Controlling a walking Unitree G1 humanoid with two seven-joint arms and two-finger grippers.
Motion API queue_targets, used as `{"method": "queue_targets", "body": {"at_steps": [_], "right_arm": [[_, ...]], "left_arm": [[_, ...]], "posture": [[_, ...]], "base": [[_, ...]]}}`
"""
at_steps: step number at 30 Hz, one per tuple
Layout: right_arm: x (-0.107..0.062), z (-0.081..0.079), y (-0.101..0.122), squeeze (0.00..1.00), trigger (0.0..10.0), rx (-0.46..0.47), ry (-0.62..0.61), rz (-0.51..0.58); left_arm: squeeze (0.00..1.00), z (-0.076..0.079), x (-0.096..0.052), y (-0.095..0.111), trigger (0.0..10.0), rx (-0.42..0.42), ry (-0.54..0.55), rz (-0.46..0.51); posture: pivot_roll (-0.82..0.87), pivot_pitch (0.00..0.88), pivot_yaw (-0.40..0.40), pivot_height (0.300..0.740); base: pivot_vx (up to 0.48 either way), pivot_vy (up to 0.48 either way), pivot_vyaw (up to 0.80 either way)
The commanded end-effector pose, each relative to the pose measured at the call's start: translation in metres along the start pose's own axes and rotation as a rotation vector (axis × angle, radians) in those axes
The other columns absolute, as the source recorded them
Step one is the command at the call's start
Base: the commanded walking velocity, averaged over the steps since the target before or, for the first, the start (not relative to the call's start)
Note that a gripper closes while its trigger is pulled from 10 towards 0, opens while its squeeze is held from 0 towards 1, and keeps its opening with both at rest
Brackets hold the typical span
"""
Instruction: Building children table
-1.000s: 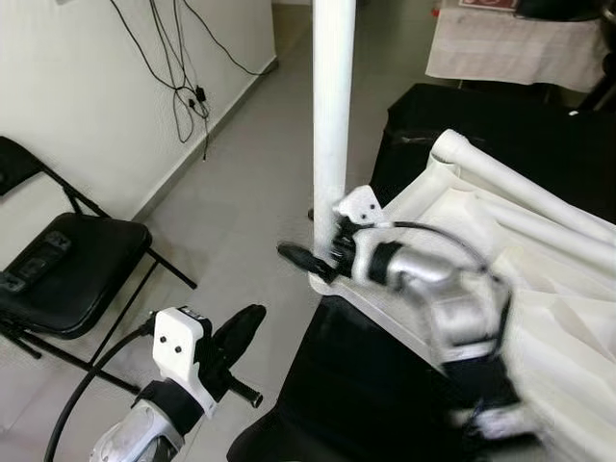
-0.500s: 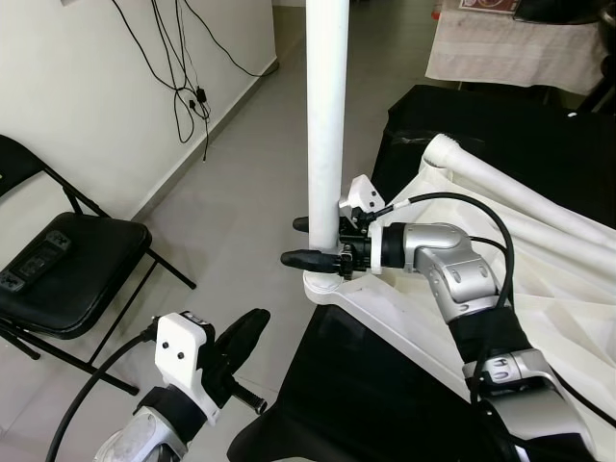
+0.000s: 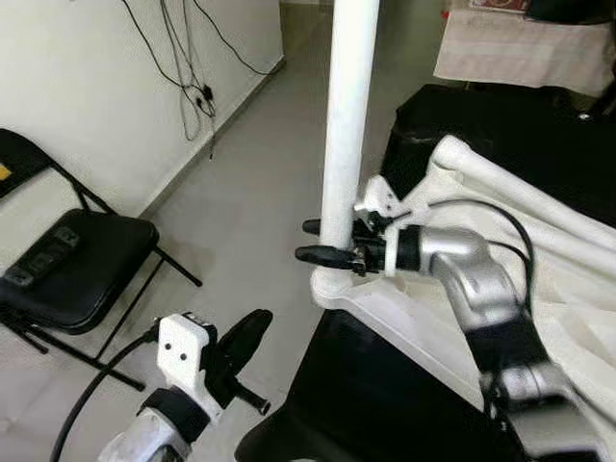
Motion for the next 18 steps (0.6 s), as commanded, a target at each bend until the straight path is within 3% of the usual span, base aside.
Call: {"method": "queue_targets", "body": {"at_steps": [1, 2, 3, 5, 8, 12, 13, 14, 15, 18], "right_arm": [[-0.008, -0.001, -0.040, 0.00, 0.0, 0.050, -0.342, -0.129], [-0.008, -0.001, -0.040, 0.00, 0.0, 0.050, -0.342, -0.129], [-0.016, 0.004, -0.042, 0.00, 0.0, 0.043, -0.484, -0.132], [-0.016, 0.008, -0.042, 0.00, 0.0, 0.031, -0.520, -0.134], [-0.008, 0.023, -0.033, 0.00, 0.0, 0.015, -0.512, -0.112], [-0.005, 0.025, -0.031, 0.00, 0.0, 0.011, -0.501, -0.104], [-0.001, 0.027, -0.022, 0.00, 5.3, 0.004, -0.477, -0.076], [0.008, 0.023, -0.010, 0.92, 10.0, 0.005, -0.389, -0.031], [0.016, 0.016, 0.001, 1.00, 10.0, 0.003, -0.270, 0.007], [0.019, 0.008, 0.008, 1.00, 10.0, 0.004, -0.214, 0.026]], "left_arm": [[0.00, -0.003, -0.001, -0.001, 10.0, -0.005, 0.004, -0.007], [0.00, -0.003, -0.001, -0.001, 10.0, -0.005, 0.004, -0.007], [0.00, -0.005, 0.000, -0.002, 10.0, -0.005, 0.003, -0.008], [0.00, -0.005, 0.002, -0.003, 10.0, -0.005, 0.002, -0.009], [0.00, -0.008, 0.003, -0.003, 10.0, -0.003, 0.011, -0.005], [0.00, -0.009, 0.003, -0.003, 10.0, -0.001, 0.019, -0.003], [0.00, -0.010, 0.003, -0.002, 10.0, -0.001, 0.027, 0.000], [0.00, -0.010, 0.003, -0.002, 10.0, -0.002, 0.033, 0.002], [0.00, -0.010, 0.003, -0.002, 10.0, -0.002, 0.034, 0.001], [0.00, -0.010, 0.003, -0.002, 10.0, -0.003, 0.034, 0.001]], "posture": [[-0.08, 0.186, 0.022, 0.740], [-0.08, 0.186, 0.022, 0.740], [-0.09, 0.167, 0.024, 0.740], [-0.08, 0.166, 0.014, 0.740], [-0.08, 0.160, 0.012, 0.740], [-0.07, 0.156, 0.012, 0.740], [-0.07, 0.154, 0.017, 0.740], [-0.07, 0.153, 0.020, 0.740], [-0.07, 0.152, 0.022, 0.740], [-0.07, 0.152, 0.022, 0.740]], "base": [[0.000, 0.000, 0.00], [0.000, 0.000, 0.00], [0.000, 0.000, 0.00], [0.000, 0.000, 0.00], [0.000, 0.000, 0.00], [0.000, 0.000, 0.00], [0.000, 0.000, 0.00], [0.000, 0.000, 0.00], [0.000, 0.000, 0.00], [0.000, 0.000, 0.00]]}}
Point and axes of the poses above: a point about 5 cm out from each wrist's last joint towards the gripper, its own x axis pointing out of the wrist towards the gripper, its own y axis along the axis of the wrist's last joint, z = x × y, the point moved 6 cm from there along x, pointing out of the wrist towards the gripper, and after that the axes turned 4 degrees about x, right-handed, at the moved point
